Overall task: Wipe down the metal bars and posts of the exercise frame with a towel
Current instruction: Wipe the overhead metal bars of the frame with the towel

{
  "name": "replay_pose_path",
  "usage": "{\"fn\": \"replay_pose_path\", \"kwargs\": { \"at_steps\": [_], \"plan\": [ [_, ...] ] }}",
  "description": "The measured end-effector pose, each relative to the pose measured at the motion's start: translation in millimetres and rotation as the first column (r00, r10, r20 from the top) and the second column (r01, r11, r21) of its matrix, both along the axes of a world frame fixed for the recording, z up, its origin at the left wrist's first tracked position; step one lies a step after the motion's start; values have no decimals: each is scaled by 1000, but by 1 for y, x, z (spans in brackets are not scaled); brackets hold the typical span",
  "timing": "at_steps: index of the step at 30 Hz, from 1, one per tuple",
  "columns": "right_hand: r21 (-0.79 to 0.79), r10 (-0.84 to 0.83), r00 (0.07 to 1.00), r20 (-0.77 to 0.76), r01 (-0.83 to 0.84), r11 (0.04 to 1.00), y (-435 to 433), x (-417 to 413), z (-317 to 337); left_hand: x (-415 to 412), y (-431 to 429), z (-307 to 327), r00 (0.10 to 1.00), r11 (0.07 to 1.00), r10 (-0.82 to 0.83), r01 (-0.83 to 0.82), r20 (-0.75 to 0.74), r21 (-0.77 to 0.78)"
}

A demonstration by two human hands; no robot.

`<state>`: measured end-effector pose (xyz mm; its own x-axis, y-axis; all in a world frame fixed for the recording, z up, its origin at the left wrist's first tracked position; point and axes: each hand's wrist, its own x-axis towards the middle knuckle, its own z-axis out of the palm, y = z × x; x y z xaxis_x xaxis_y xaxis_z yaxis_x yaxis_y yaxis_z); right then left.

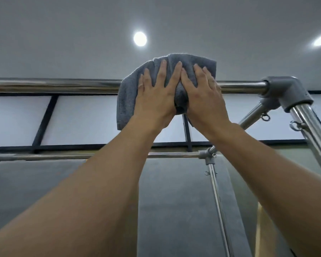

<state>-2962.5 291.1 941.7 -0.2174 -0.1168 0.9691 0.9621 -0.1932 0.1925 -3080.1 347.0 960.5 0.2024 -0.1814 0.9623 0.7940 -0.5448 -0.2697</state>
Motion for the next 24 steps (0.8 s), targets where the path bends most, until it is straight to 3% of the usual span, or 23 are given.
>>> {"fn": "replay_pose_path", "kwargs": {
  "at_steps": [15,24],
  "plan": [
    [26,111,992,59,-113,993,120,-263,11,-277,112,13,992,991,126,-124,26,-50],
    [189,171,980,99,-188,964,190,-378,19,-396,162,21,984,984,175,-172,46,-50]
  ]
}}
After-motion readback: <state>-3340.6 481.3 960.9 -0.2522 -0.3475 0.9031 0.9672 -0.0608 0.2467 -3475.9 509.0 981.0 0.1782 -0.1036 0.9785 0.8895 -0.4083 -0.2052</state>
